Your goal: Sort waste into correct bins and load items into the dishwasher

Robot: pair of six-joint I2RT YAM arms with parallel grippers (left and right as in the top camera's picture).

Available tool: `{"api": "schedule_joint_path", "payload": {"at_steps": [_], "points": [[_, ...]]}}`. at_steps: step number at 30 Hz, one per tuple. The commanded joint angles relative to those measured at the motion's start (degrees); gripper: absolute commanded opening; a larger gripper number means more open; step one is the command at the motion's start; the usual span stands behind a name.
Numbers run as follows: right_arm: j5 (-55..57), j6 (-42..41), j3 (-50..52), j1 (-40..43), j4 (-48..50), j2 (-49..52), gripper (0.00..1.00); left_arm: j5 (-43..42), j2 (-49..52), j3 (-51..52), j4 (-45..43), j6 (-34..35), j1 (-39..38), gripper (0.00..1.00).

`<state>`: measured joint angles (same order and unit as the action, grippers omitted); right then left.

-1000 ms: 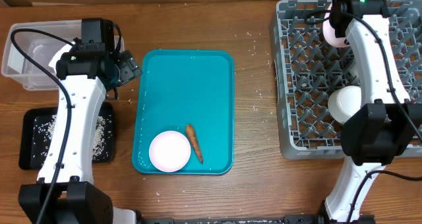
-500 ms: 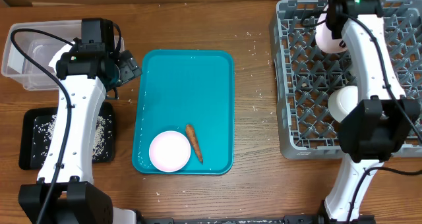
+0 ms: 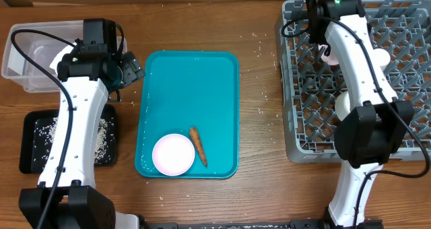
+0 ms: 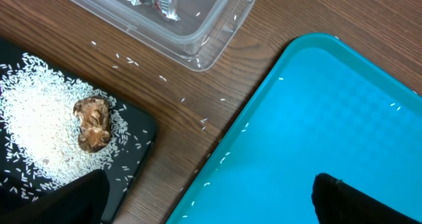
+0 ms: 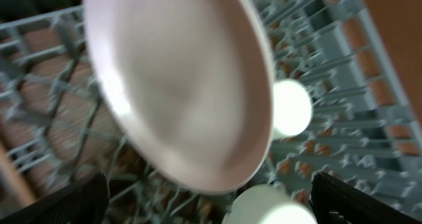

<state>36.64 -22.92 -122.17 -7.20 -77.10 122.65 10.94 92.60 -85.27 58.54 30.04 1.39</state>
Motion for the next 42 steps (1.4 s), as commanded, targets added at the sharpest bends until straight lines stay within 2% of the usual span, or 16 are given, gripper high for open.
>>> {"api": "schedule_joint_path", "payload": {"at_steps": [1,2,4,5,7,9,12,15,23,27,34,39,42], "points": [[-18.47,-1.77,-3.61,0.07,-2.51,-8.04,1.0,-0.42,-0.46,-1.05,-0.04,0.39,-0.02,1.0],[-21.09,-1.77,-3.61,0.07,-2.91,-8.83,1.0,-0.42,-0.46,-1.05,-0.04,0.39,-0.02,1.0],[-34.16,-1.09,-3.61,0.07,-5.44,-12.07,1.0,-0.42,-0.46,-1.05,-0.04,0.39,-0.02,1.0],[-44.22,1.81,-3.58,0.04,-7.65,-13.53,1.0,-0.42,-0.46,-1.05,-0.04,0.39,-0.02,1.0],[-55.91,8.13,-3.58,-0.55,-10.36,-14.01,1.0,-0.42,-0.46,-1.05,-0.04,0.39,-0.02,1.0],[-60.52,12.81,-2.58,-2.08,-13.62,-13.88,1.0,-0.42,-0.46,-1.05,-0.04,0.39,-0.02,1.0],[-58.64,12.94,0.46,-5.29,-14.73,-13.77,1.0,-0.42,-0.46,-1.05,-0.04,0.39,-0.02,1.0],[-58.6,12.81,5.75,-9.99,-11.23,-13.77,1.0,-0.42,-0.46,-1.05,-0.04,0.39,-0.02,1.0],[-58.64,2.05,21.97,-20.7,10.27,-12.59,1.0,-0.42,-0.46,-1.05,-0.04,0.39,-0.02,1.0],[-58.8,1.44,28.11,-26.12,19.78,-11.61,1.0,-0.42,-0.46,-1.05,-0.04,0.39,-0.02,1.0],[-58.1,1.38,29.11,-31.69,23.61,-11.06,1.0,-0.42,-0.46,-1.05,-0.04,0.39,-0.02,1.0],[-49.42,-9.35,32.3,-35.54,26.51,-8.96,1.0,-0.42,-0.46,-1.05,-0.04,0.39,-0.02,1.0],[-48.68,-12.96,32.59,-37.83,25.57,-5.27,0.88,-0.42,-0.46,-1.05,-0.04,0.39,-0.02,1.0]]}}
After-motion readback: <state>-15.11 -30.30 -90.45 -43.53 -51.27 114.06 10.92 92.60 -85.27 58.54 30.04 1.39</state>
